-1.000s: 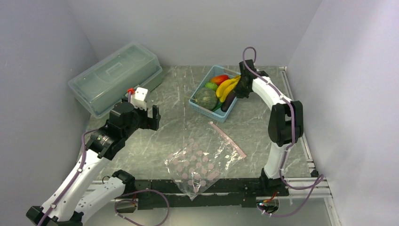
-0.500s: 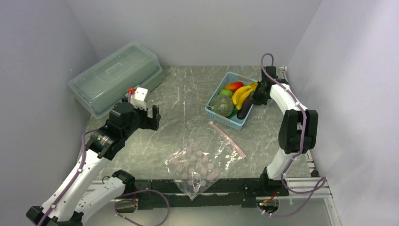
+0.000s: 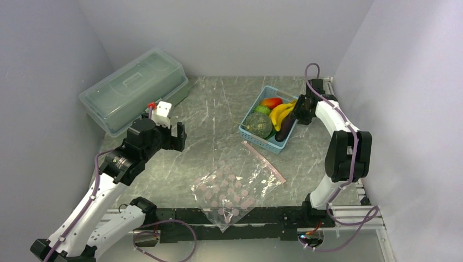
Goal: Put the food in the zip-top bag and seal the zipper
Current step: Move the bin to the center of the board, then pick up the zipper food storage bag at the center of the board.
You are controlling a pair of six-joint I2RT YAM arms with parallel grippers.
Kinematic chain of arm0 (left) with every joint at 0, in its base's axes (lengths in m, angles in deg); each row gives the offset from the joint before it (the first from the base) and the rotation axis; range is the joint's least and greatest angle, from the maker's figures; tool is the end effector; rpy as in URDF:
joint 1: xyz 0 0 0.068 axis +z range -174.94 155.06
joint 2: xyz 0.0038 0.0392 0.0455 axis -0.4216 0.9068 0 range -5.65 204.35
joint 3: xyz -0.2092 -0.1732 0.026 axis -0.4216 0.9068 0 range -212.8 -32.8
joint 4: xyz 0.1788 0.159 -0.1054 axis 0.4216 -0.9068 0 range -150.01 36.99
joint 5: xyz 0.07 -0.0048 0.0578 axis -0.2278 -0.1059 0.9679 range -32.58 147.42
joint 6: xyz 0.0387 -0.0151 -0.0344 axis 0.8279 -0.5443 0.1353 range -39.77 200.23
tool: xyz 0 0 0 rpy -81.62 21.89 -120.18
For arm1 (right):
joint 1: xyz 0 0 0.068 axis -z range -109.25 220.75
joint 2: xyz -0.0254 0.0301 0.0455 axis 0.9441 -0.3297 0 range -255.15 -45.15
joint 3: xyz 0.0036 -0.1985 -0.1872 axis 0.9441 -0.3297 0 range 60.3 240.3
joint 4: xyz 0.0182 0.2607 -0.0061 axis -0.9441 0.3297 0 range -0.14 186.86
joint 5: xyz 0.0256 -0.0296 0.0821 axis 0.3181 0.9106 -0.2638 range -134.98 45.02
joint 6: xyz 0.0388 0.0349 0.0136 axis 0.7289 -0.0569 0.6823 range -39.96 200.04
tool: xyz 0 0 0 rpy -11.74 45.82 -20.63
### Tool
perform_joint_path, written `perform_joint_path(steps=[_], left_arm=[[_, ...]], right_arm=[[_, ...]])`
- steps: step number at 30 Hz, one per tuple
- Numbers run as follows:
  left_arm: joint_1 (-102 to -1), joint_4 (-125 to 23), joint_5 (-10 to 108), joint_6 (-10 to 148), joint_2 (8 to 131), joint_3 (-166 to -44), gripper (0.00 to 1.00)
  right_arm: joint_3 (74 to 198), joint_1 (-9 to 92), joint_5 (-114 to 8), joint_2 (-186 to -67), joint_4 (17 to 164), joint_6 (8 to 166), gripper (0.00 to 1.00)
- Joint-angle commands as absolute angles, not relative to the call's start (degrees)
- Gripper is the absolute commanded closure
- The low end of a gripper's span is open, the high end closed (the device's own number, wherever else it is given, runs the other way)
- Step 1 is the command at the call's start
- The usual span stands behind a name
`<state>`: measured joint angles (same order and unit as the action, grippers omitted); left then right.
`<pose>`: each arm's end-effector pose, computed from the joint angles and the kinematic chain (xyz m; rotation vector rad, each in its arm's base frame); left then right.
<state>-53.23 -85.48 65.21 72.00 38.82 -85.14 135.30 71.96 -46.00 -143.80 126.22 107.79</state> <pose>0.1480 -0.0742 0.3459 0.2628 1.9893 -0.2735 0.3629 -0.0071 0.2363 0.6517 2.5482 0.1843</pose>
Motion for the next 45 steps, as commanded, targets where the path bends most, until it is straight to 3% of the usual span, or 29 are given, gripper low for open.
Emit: perform_joint_path(steps=[1,25,45], left_arm=[[-53.41,-84.61,64.67,71.80,38.64,-84.92,0.01],[-53.41,-85.03,63.91,71.26,40.02,-85.47,0.01],[-53.41,-84.66,62.22,72.14,39.78,-85.16,0.01]], right_arm=[[135.72,72.23,-45.82,-140.58,123.67,107.86,0.52],[119.52,64.67,-60.12,-112.30,124.49,108.48,0.30],[105.57,52.21,-53.72,-106.41,126.51,113.94,0.25]])
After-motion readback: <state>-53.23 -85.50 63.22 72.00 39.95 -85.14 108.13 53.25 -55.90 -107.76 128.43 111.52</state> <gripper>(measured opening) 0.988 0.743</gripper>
